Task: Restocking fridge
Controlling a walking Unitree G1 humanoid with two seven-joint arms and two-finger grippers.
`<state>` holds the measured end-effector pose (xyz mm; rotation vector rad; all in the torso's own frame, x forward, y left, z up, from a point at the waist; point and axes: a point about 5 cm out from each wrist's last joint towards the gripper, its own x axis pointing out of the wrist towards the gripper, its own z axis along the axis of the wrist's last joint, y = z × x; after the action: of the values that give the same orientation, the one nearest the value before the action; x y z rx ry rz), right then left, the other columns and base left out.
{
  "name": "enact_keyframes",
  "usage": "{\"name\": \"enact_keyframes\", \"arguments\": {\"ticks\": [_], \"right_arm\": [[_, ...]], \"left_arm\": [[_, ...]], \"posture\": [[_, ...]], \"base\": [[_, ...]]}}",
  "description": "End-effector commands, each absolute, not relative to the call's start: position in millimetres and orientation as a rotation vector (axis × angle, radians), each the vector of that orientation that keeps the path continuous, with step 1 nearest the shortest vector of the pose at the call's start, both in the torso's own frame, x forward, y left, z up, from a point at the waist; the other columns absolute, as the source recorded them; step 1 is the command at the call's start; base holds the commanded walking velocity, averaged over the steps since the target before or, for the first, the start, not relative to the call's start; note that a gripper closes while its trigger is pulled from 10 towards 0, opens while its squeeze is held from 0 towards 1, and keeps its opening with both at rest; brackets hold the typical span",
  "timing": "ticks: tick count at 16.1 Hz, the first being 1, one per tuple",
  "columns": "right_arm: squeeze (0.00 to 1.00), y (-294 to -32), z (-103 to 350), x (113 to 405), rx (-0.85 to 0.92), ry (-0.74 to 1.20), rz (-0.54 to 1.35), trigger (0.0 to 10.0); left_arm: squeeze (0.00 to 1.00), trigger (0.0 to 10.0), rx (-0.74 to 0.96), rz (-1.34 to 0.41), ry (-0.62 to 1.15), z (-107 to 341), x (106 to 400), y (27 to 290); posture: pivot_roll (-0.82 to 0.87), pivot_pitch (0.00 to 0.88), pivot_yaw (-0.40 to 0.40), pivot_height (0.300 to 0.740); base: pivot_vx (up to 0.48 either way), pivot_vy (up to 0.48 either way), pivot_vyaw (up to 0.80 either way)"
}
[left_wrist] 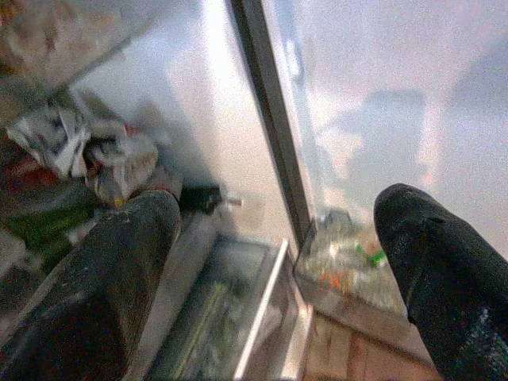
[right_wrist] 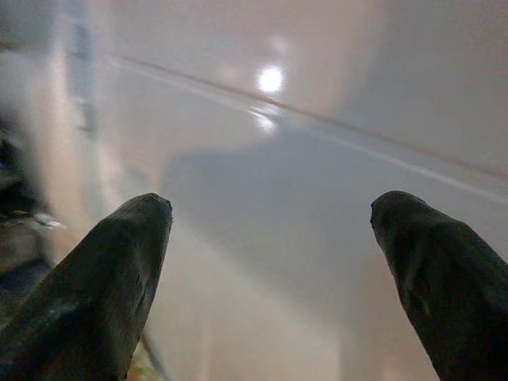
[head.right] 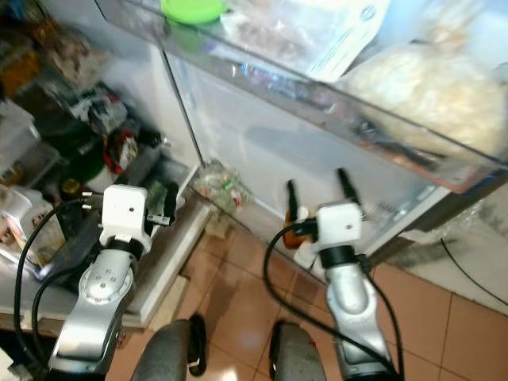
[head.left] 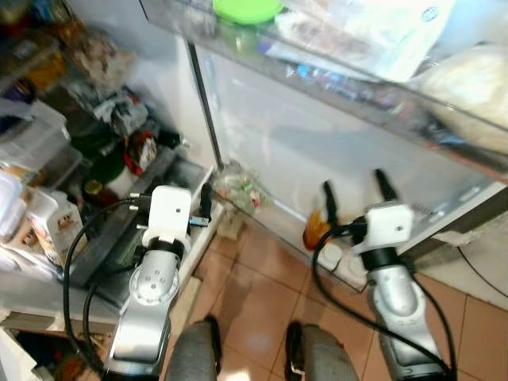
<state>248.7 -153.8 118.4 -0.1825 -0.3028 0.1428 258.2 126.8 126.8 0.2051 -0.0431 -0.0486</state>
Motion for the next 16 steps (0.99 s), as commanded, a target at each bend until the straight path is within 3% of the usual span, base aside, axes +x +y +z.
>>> {"name": "enact_keyframes", "arguments": {"ticks": [1,2,3,4,5,16], "right_arm": [[1.00,-152.7,118.7,248.4,-0.175,-0.299,0.160,10.0],[1.00,-152.1,121.3,253.0,-0.177,-0.303,0.160,10.0],[0.89,-151.6,123.3,257.3,-0.187,-0.303,0.158,10.0],[0.27,-148.4,124.0,259.8,-0.172,-0.293,0.186,10.0],[0.00,-146.9,125.7,261.2,-0.183,-0.298,0.195,10.0],[0.00,-137.5,99.9,278.1,-0.169,-0.031,0.161,10.0]], "left_arm": [[0.00,10.0,0.213,-0.044,-0.026,120.6,258.7,128.9],[0.00,10.0,0.213,-0.049,-0.033,120.4,262.0,127.0],[0.00,10.0,0.211,-0.052,-0.039,120.2,265.0,125.8],[0.00,10.0,0.210,-0.052,-0.046,120.5,267.0,125.4],[0.00,10.0,0.210,-0.051,-0.053,120.7,268.8,125.2],[0.00,10.0,0.216,-0.045,-0.084,120.1,274.0,128.6]], "posture": [[0.01,0.095,0.046,0.740],[0.01,0.084,0.046,0.740],[0.01,0.073,0.046,0.740],[0.01,0.069,0.046,0.740],[0.01,0.063,0.045,0.740],[0.01,0.050,0.054,0.740]], "base": [[0.000,0.000,0.00],[-0.247,0.000,0.00],[-0.334,0.000,0.00],[-0.330,0.000,0.00],[-0.334,0.000,0.00],[-0.300,0.000,0.00]]}}
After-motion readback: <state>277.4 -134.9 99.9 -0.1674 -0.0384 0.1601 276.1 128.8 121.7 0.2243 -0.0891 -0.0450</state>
